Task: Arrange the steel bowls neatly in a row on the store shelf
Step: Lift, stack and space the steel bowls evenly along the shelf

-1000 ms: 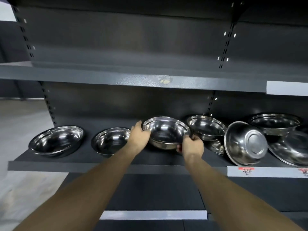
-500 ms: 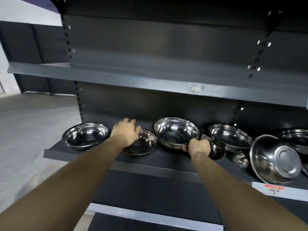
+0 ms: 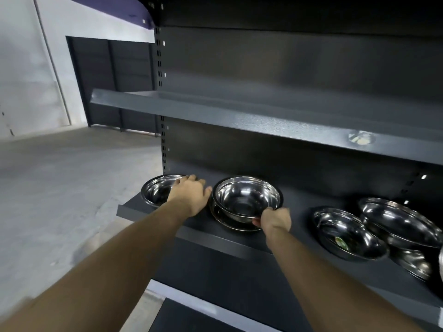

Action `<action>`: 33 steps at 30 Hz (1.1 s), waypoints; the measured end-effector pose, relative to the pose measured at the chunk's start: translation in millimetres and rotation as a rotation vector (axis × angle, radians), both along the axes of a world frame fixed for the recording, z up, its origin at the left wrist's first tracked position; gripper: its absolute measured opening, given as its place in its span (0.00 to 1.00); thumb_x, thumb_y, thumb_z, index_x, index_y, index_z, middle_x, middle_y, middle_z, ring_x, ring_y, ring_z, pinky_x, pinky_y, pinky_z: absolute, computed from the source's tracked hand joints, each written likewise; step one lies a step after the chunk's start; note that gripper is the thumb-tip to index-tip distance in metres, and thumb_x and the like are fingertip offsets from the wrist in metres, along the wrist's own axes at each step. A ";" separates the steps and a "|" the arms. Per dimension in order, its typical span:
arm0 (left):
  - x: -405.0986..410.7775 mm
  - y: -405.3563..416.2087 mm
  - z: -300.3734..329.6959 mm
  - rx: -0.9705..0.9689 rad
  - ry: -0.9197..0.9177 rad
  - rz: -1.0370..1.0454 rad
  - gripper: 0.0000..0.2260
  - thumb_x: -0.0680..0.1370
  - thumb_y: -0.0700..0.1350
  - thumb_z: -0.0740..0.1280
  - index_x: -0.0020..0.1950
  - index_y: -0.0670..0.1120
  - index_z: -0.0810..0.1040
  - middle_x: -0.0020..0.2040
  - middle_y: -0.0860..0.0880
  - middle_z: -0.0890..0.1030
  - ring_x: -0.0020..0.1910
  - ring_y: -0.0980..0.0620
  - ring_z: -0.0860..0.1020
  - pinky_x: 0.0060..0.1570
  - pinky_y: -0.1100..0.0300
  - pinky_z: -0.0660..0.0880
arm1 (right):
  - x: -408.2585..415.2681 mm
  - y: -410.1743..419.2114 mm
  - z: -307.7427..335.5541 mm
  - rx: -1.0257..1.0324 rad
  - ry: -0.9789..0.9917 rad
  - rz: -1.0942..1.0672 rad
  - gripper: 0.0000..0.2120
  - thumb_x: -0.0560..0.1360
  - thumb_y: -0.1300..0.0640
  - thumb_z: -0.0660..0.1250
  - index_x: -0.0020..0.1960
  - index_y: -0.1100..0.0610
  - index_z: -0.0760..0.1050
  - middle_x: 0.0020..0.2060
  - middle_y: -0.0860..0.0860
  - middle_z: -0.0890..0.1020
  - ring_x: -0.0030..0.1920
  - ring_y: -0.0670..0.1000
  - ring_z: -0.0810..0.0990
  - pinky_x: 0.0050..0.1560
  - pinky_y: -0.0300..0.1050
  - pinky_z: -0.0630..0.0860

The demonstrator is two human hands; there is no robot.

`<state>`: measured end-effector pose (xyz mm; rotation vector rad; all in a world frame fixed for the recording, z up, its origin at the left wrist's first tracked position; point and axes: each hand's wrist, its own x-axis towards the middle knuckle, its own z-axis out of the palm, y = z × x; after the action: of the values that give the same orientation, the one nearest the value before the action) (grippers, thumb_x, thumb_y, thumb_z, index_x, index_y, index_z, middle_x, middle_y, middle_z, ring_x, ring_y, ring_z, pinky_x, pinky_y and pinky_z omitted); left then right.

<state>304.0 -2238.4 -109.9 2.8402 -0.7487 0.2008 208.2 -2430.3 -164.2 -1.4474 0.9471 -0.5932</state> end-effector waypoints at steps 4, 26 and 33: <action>6.5 6.5 -4.0 0.001 0.009 -0.003 0.21 0.83 0.55 0.53 0.70 0.48 0.73 0.69 0.44 0.73 0.70 0.43 0.69 0.71 0.49 0.63 | 9.6 7.6 -8.7 -0.016 0.046 0.011 0.14 0.82 0.63 0.56 0.65 0.65 0.70 0.54 0.60 0.82 0.26 0.52 0.82 0.19 0.36 0.74; 23.5 -27.1 -18.7 -0.043 0.019 -0.125 0.20 0.83 0.55 0.54 0.67 0.46 0.75 0.64 0.43 0.76 0.67 0.42 0.71 0.67 0.51 0.66 | 6.1 3.8 -26.1 -0.187 0.306 0.037 0.20 0.80 0.54 0.64 0.64 0.67 0.73 0.61 0.62 0.78 0.50 0.64 0.84 0.48 0.57 0.84; 5.8 -89.4 -12.5 -0.044 0.044 -0.280 0.21 0.82 0.57 0.55 0.68 0.48 0.74 0.66 0.44 0.75 0.67 0.42 0.72 0.66 0.50 0.67 | -34.4 -38.1 -7.9 -0.162 0.219 -0.106 0.26 0.80 0.54 0.64 0.76 0.60 0.65 0.62 0.62 0.78 0.34 0.56 0.81 0.36 0.52 0.84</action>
<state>309.8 -2327.9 -122.4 2.6512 -1.1038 0.1103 173.8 -2468.4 -172.1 -1.6386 1.1745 -0.6090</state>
